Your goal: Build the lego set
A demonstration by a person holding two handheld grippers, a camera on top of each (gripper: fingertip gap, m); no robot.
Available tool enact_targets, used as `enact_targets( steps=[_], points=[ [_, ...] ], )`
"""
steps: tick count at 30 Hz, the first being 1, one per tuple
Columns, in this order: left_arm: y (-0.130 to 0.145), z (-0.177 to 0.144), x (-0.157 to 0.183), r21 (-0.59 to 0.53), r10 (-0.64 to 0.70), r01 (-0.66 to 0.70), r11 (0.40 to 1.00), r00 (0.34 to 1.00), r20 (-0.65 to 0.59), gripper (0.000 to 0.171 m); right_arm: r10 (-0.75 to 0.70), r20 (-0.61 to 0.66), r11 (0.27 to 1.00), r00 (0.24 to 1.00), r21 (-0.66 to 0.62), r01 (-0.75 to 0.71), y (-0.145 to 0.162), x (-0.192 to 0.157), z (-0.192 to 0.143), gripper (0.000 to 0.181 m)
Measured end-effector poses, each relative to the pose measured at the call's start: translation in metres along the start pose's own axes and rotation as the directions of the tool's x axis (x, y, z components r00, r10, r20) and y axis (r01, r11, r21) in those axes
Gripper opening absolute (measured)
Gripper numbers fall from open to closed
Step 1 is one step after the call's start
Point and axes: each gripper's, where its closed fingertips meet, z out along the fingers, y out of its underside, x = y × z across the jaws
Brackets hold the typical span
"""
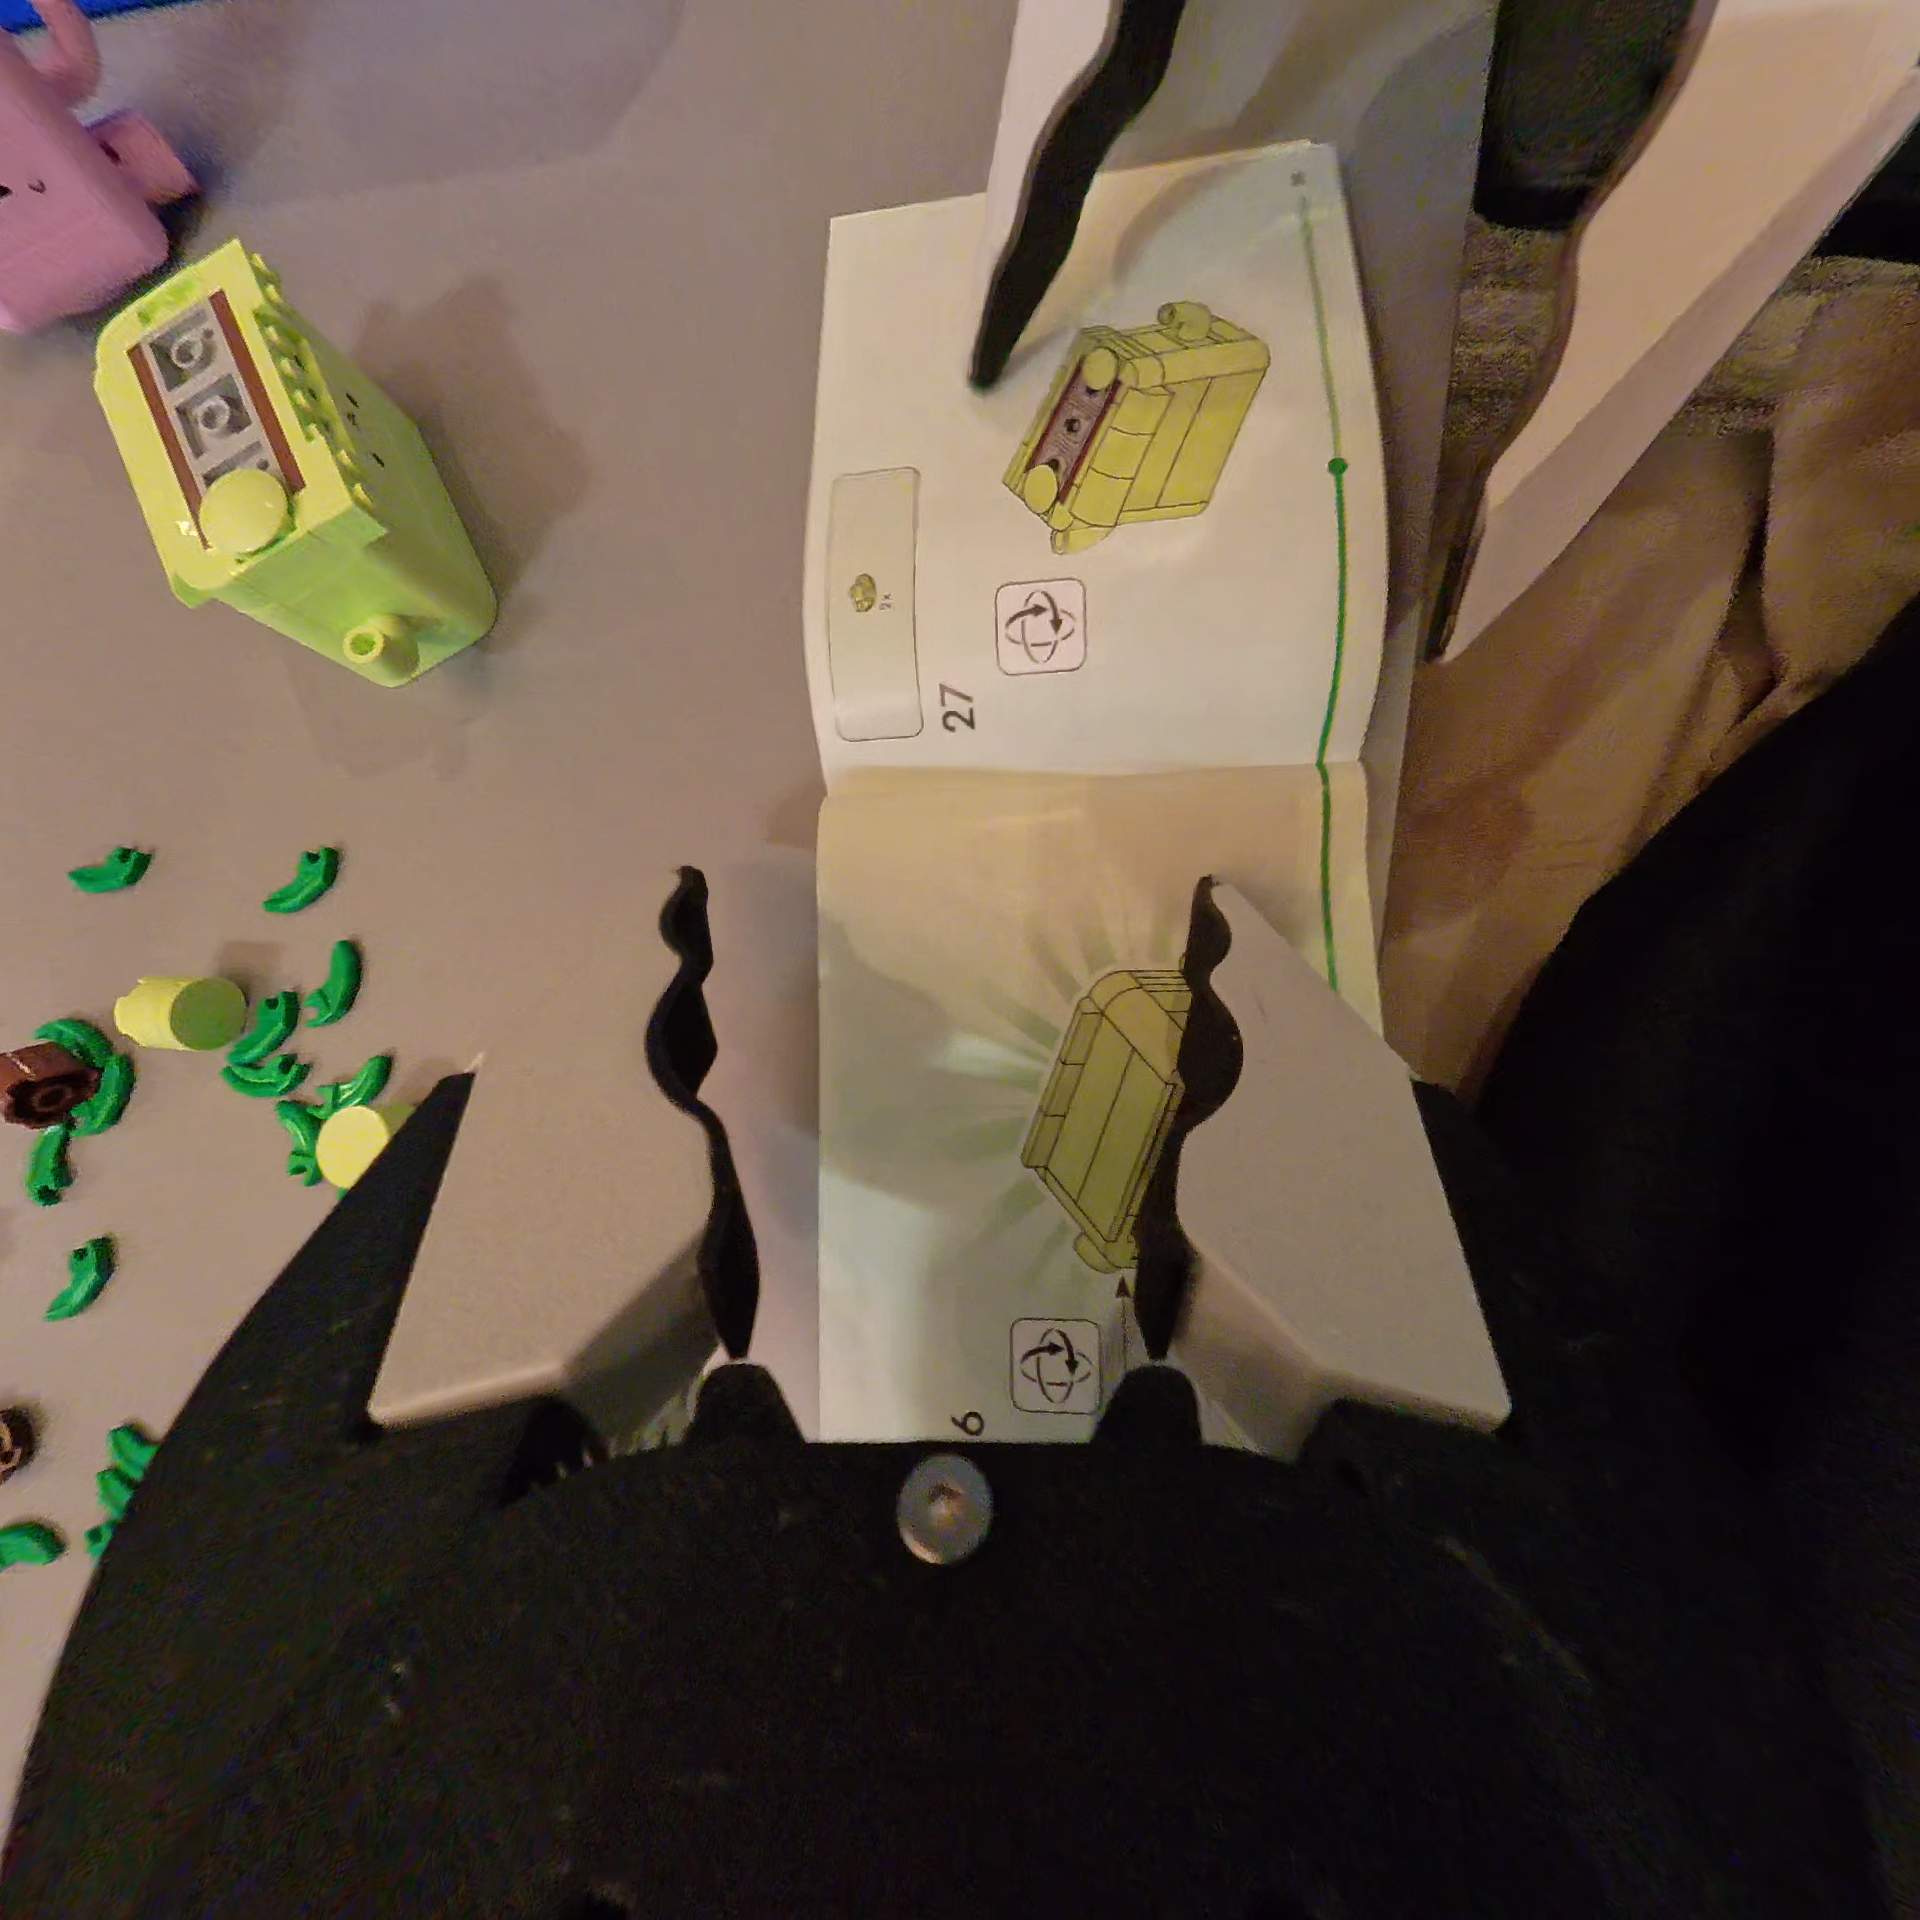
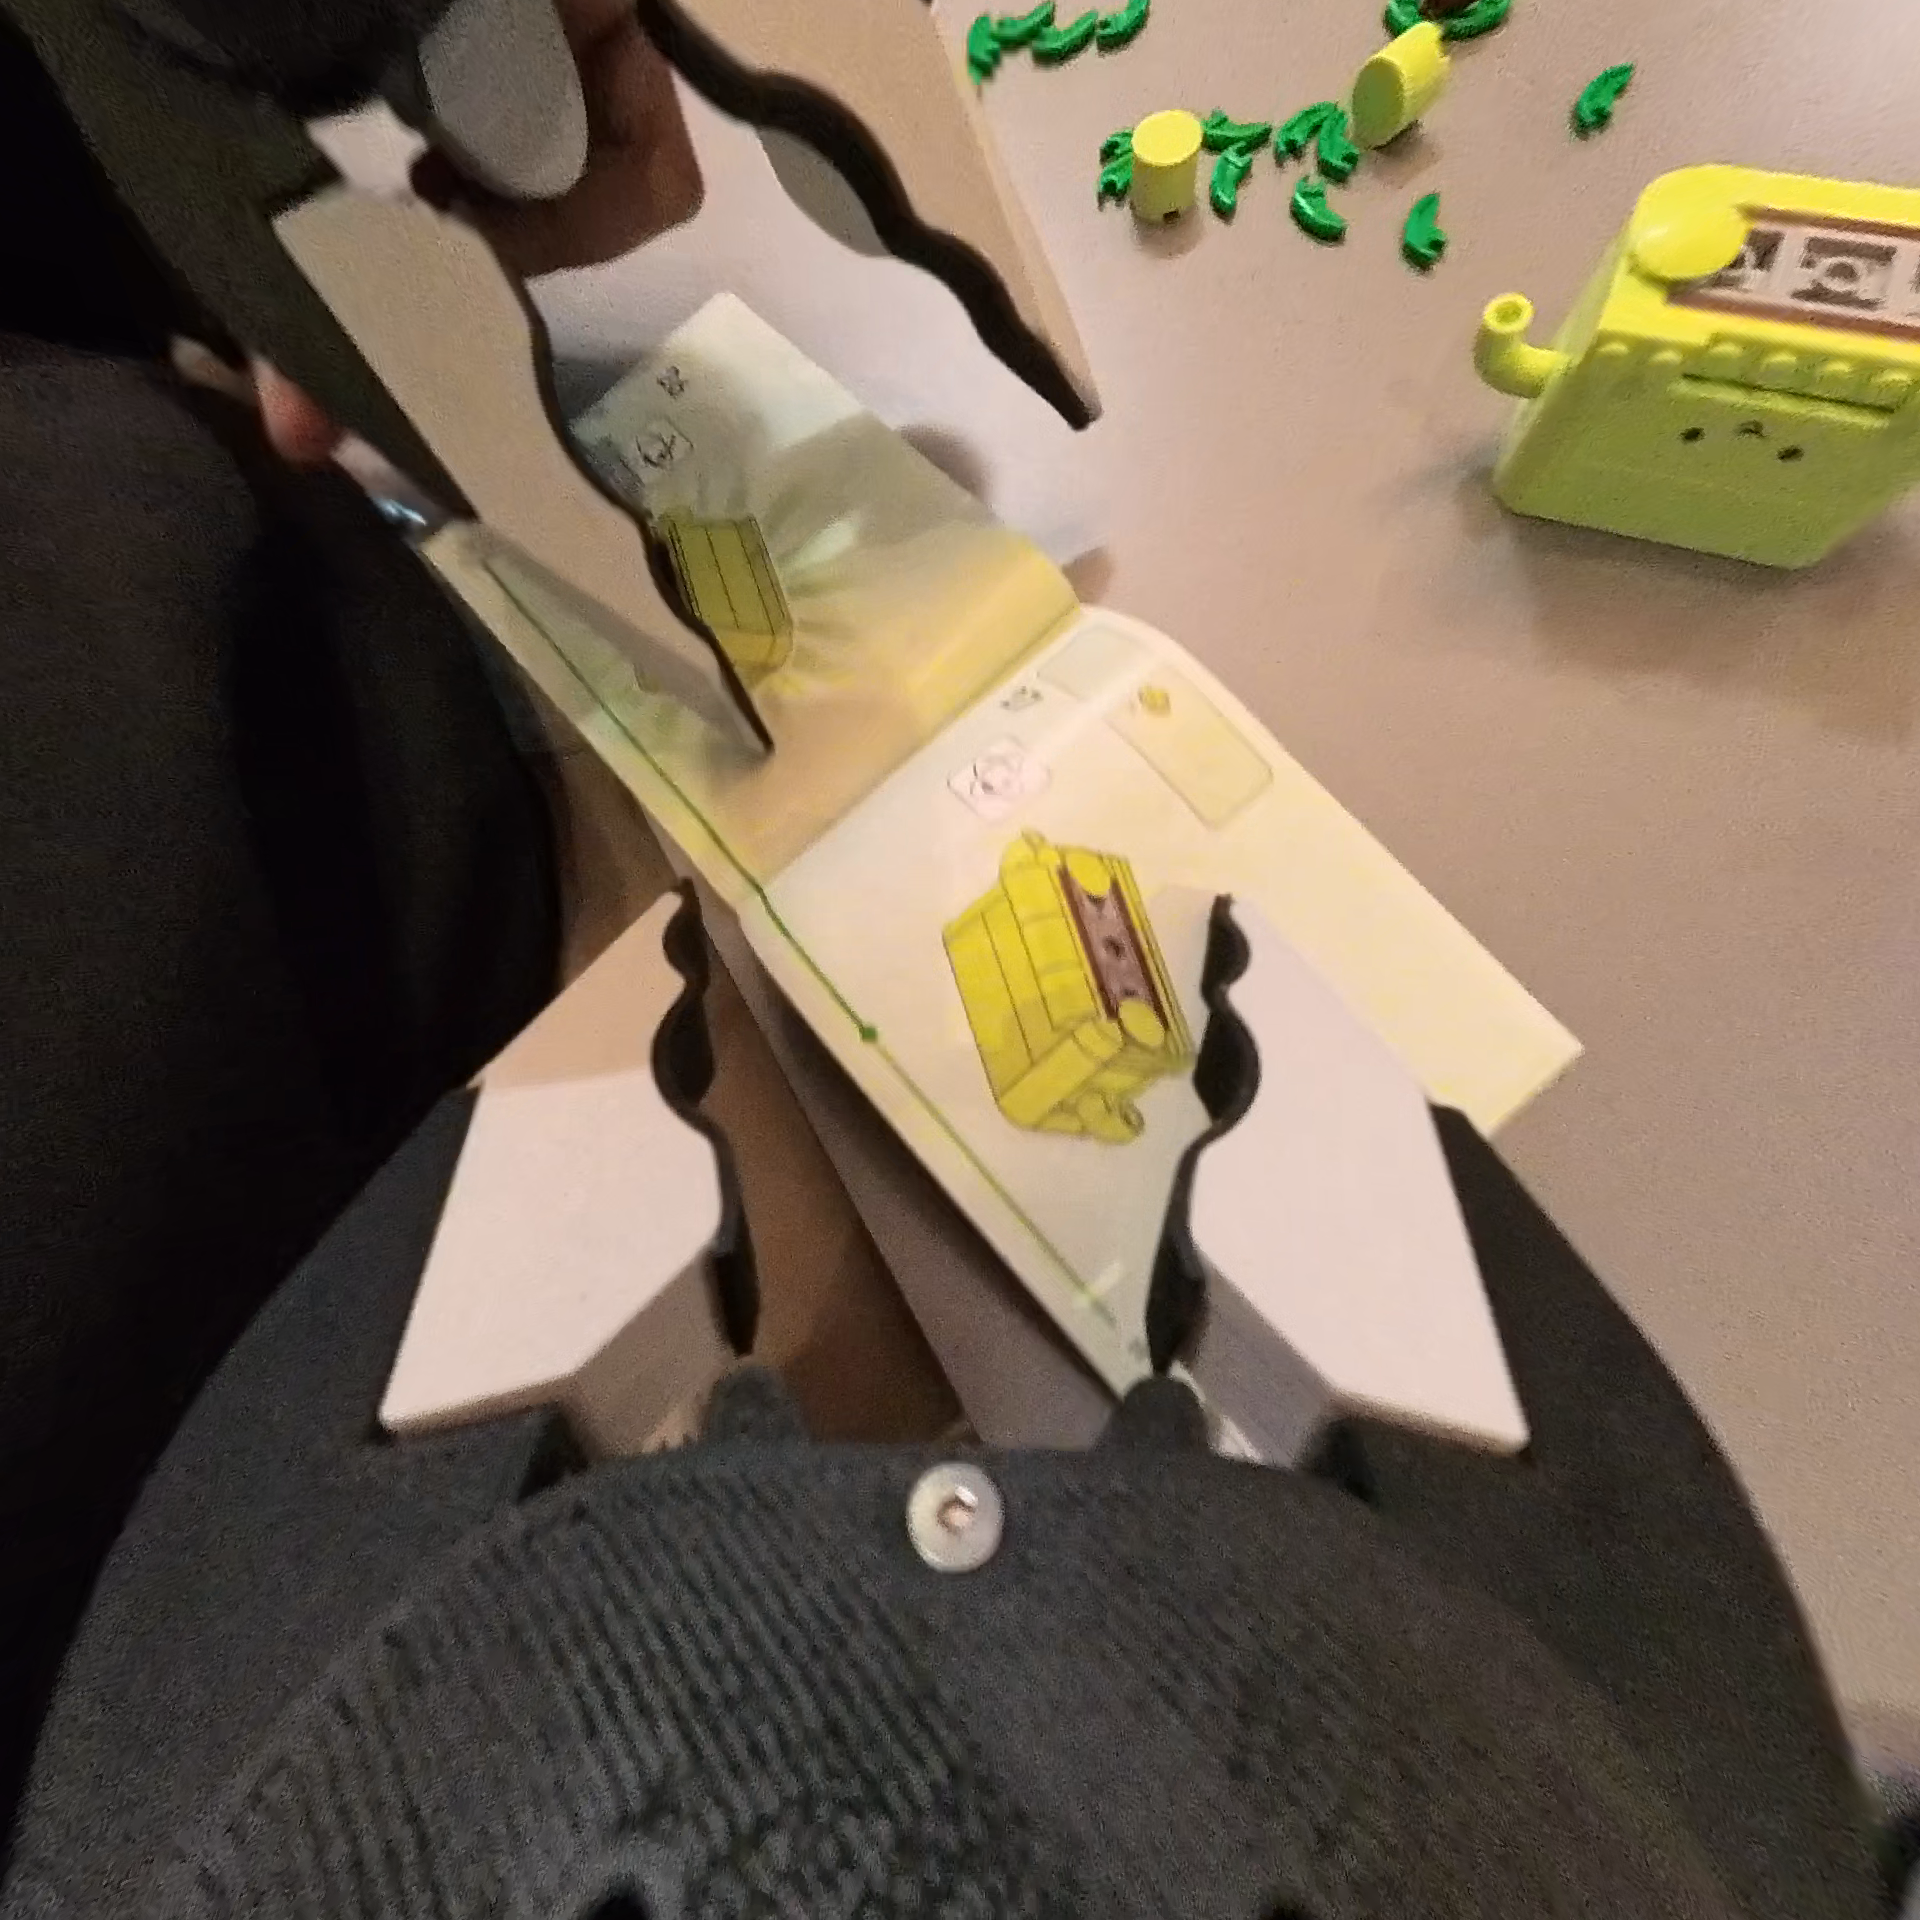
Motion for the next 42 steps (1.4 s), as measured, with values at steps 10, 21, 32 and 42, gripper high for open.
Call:
enact_targets(
  steps=[10, 21, 32, 42],
  points=[
    [-0.014, 0.007, 0.028, 0.006, 0.100, -0.100, 0.995, 0.995, -0.011, 0.066, -0.189, -0.330, 0.973, 0.925, 0.065, 0.222, 0.035, 0.005, -0.035, 0.081],
    [-0.065, -0.038, 0.021, 0.253, -0.143, 0.144, 0.957, 0.989, -0.024, 0.072, -0.330, -0.509, 0.902, 0.795, 0.080, 0.425, 0.014, 0.001, -0.050, 0.000],
    [-0.031, -0.005, -0.015, 0.130, -0.348, 0.326, 0.937, 0.907, 0.236, 0.087, 0.317, -0.111, 0.902, 0.942, 0.343, -0.263, 0.032, -0.029, -0.031, 0.070],
    [-0.031, 0.022, 0.016, 0.056, -0.382, 0.385, 0.921, 0.922, -0.056, 0.071, 0.620, 0.260, 0.656, 0.740, 0.346, -0.671, 0.004, -0.016, -0.008, 0.042]
  ],
)
